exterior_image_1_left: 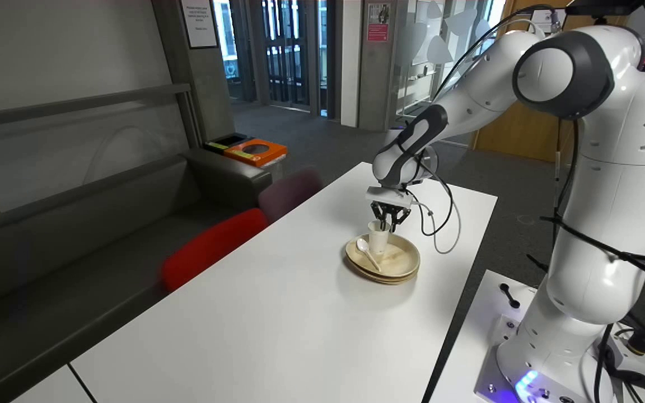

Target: Remove the cup from the plate

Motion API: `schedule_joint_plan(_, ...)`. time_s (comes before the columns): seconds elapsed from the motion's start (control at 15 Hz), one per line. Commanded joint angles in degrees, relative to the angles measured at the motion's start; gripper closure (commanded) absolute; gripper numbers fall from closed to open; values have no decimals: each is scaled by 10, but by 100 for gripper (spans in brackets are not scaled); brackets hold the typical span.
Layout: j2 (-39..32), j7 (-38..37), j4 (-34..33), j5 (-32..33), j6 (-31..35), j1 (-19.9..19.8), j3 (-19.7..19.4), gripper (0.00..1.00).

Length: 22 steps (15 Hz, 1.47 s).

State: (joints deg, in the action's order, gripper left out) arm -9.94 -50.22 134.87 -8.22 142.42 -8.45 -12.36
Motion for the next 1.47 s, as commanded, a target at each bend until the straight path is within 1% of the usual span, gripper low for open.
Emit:
schedule_joint_plan(0.0, 8, 7, -6, 10, -20, -1, -5, 71)
schedule_joint_plan(0.27, 9, 7, -6, 11, -21, -1, -5, 74)
schedule_joint_plan(1.07, 18, 10, -4, 10, -22, -2, -5, 71)
schedule_joint_plan(1.13, 18, 10, -4, 10, -21, -2, -5, 72)
schedule_joint_plan(1.27, 18, 9, -4, 10, -21, -1, -5, 78)
schedule_joint_plan(1.33, 18, 9, -4, 10, -21, -1, -4, 75)
schedule_joint_plan(1.4, 18, 9, -3, 10, -21, -1, -4, 79)
